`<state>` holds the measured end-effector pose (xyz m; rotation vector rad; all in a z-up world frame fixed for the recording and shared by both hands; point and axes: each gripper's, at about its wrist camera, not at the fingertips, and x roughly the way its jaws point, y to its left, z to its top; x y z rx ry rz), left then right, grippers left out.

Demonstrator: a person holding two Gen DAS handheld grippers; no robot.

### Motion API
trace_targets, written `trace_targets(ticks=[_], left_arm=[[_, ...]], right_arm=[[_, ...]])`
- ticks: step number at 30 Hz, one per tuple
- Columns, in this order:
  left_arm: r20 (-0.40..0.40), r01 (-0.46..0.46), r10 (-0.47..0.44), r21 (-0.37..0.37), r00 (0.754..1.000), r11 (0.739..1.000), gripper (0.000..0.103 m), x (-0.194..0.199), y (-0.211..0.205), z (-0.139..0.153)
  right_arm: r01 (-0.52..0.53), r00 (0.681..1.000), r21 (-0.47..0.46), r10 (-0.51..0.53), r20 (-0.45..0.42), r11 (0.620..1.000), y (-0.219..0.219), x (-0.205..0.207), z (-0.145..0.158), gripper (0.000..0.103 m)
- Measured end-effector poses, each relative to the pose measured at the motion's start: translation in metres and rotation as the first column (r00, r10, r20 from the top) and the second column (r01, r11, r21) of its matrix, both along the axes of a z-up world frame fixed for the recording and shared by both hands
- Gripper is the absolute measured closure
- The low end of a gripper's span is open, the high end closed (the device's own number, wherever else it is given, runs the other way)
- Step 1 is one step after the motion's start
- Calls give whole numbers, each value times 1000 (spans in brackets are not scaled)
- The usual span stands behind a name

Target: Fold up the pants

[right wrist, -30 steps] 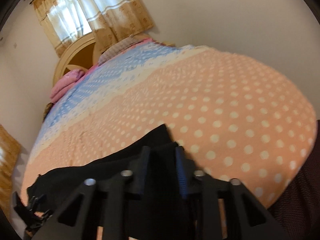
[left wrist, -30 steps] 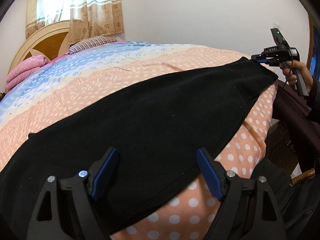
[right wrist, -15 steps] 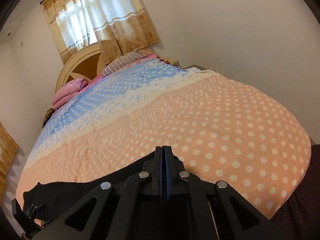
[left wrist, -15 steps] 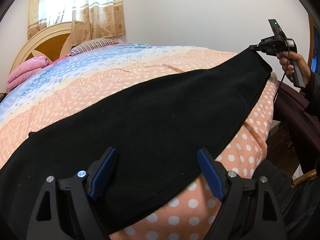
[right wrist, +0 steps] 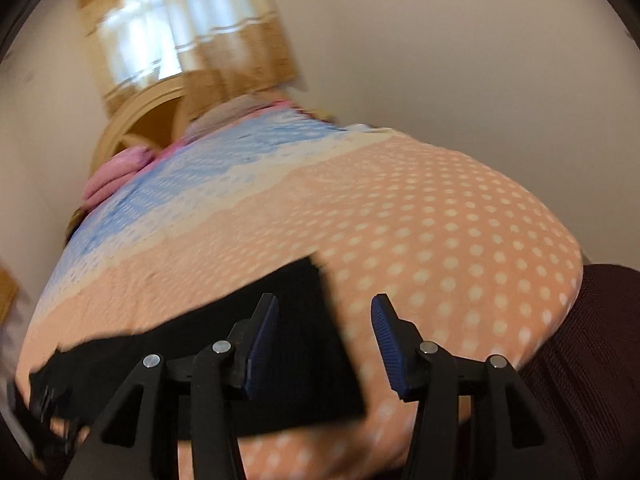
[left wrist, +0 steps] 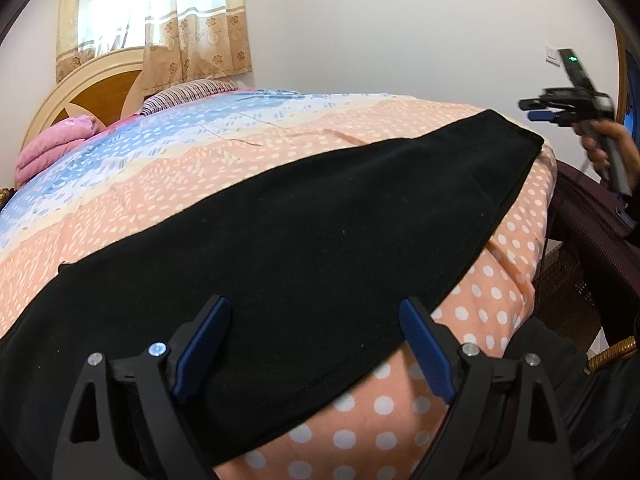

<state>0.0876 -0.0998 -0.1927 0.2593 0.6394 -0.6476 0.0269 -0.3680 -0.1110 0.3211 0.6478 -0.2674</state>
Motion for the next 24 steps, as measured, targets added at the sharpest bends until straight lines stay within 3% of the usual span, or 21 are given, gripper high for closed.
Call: trace_targets(ticks=[3,5,9,15,19,24], left_arm=[[8,-2,2,4,1000,1000,12,-1,-2,-1],[8,-3,3,4,1000,1000,12,-1,-2,-1],[0,-6,6,-12,1000,1000,12,-1,2,-1],[3,-5,5,-23,1000,1000,11,-1,5,-2],[-6,-6,6,-37,1000,999,11,-1,6,-2],[-3,-6,6,-31,1000,1000,10,-1,5,-2]], right_arm=[[-142,988,-51,139,-60,989,45,2,-11,53],[-250,966,-119,239,-103,961,81,9,-20,53],[-437,894,-221,393,-215,872,145,20,-43,53],[-513,850,-347,408,-333,786,180,29,-75,53],[-531,845,-425,418,-333,734,194,21,-76,54],[-553,833,-497,433,-344,669,208,20,-80,70]])
